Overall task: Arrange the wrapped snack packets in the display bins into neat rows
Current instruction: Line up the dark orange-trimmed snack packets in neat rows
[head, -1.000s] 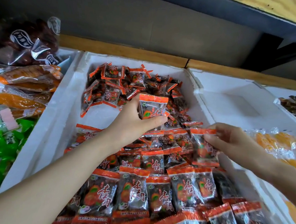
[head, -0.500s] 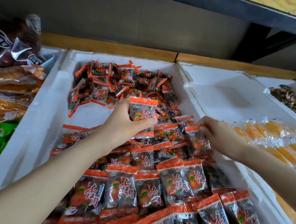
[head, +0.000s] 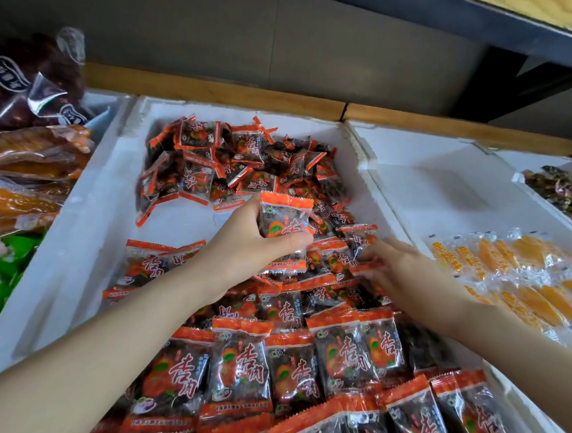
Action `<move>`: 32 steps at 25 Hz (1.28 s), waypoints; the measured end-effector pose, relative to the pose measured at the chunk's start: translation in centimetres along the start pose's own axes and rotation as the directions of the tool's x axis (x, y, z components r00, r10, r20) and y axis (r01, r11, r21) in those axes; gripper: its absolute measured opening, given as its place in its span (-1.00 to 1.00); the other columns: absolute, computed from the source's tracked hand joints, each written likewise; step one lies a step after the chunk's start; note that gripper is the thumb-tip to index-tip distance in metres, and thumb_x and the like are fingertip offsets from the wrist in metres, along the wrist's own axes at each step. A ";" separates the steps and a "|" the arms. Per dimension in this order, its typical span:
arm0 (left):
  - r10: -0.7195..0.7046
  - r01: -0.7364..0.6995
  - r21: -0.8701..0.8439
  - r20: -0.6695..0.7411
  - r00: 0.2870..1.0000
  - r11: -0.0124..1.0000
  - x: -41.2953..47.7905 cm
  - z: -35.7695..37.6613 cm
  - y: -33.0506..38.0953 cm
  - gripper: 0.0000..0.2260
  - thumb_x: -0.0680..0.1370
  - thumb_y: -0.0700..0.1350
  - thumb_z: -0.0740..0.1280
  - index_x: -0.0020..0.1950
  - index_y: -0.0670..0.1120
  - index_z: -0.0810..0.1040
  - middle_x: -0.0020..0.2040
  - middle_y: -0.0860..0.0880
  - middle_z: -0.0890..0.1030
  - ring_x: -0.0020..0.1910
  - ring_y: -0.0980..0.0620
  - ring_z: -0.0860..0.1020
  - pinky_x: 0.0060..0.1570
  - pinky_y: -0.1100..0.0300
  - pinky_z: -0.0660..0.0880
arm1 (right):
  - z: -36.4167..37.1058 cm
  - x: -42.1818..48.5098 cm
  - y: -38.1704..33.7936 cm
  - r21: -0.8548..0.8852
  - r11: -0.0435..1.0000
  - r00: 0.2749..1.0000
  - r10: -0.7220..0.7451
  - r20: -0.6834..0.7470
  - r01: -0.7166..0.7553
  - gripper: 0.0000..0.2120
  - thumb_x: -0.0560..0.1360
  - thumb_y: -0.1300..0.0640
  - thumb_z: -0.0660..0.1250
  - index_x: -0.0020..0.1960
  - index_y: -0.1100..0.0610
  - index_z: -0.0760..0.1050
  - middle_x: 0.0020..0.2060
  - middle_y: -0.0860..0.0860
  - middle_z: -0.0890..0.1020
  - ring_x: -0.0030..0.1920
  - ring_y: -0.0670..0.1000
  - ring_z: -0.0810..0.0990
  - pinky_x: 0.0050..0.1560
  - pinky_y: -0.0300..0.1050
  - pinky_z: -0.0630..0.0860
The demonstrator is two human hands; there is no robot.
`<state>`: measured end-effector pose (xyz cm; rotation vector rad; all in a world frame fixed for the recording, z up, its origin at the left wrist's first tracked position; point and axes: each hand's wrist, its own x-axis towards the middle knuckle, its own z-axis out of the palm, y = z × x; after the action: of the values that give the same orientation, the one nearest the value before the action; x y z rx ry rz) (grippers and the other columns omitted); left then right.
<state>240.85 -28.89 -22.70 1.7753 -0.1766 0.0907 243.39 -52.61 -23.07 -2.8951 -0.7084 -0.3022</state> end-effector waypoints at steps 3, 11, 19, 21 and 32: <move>0.002 -0.004 0.052 0.043 0.999 0.999 -0.1 0.4 -0.1 -0.54 0.34 -0.11 0.55 0.17 0.04 0.47 -0.03 0.13 0.63 -0.09 0.28 0.59 -0.06 0.42 0.48 | -1.4 1.1 -3.6 0.565 0.822 0.988 0.136 -0.068 -0.074 -0.71 0.51 0.03 0.30 0.23 -0.01 0.42 0.05 -0.15 0.55 -0.01 -0.22 0.54 -0.03 -0.43 0.46; -0.007 -0.003 0.084 0.119 0.993 0.996 -0.5 0.2 -0.2 -0.64 0.41 -0.08 0.50 0.13 0.05 0.47 -0.05 0.15 0.63 -0.11 0.25 0.59 -0.13 0.37 0.46 | -2.9 3.2 -5.7 0.787 0.584 0.980 0.154 0.130 -0.196 -0.91 0.47 0.20 0.38 -0.21 0.07 0.59 -0.35 -0.03 0.63 -0.31 -0.09 0.55 -0.23 -0.26 0.51; -0.080 0.071 0.095 0.086 0.993 0.993 0.0 -0.4 -0.8 -0.68 0.57 -0.12 0.33 0.28 0.09 0.36 0.20 0.13 0.50 0.17 0.22 0.46 0.24 0.15 0.35 | -2.1 3.7 -0.1 0.419 0.886 0.974 0.227 -0.017 -0.200 -0.77 0.52 0.25 0.31 -0.27 0.01 0.46 -0.39 -0.01 0.56 -0.33 -0.03 0.48 -0.16 -0.11 0.44; -0.072 0.065 0.090 0.078 0.994 0.994 -0.1 -0.5 -0.7 -0.68 0.56 -0.10 0.35 0.27 0.11 0.37 0.20 0.16 0.48 0.18 0.25 0.44 0.25 0.19 0.33 | -0.7 3.4 -0.4 0.355 0.913 0.979 0.172 0.110 -0.200 -0.81 0.52 0.22 0.31 -0.24 0.03 0.47 -0.35 -0.01 0.56 -0.33 -0.06 0.47 -0.21 -0.20 0.43; -0.065 0.065 0.019 -0.018 0.998 0.998 -0.1 -0.6 -0.3 -0.67 0.51 -0.12 0.40 0.24 0.06 0.44 0.13 0.10 0.59 0.15 0.11 0.54 0.30 0.00 0.41 | 0.5 3.5 -1.6 0.342 0.937 0.997 0.047 0.065 -0.067 -0.87 0.55 0.16 0.27 0.08 0.05 0.51 -0.09 -0.08 0.57 -0.08 -0.10 0.52 -0.16 -0.48 0.35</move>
<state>240.80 -28.23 -22.90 1.7973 -0.1052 0.0613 245.77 -49.61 -22.57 -2.5919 -0.6132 -0.0785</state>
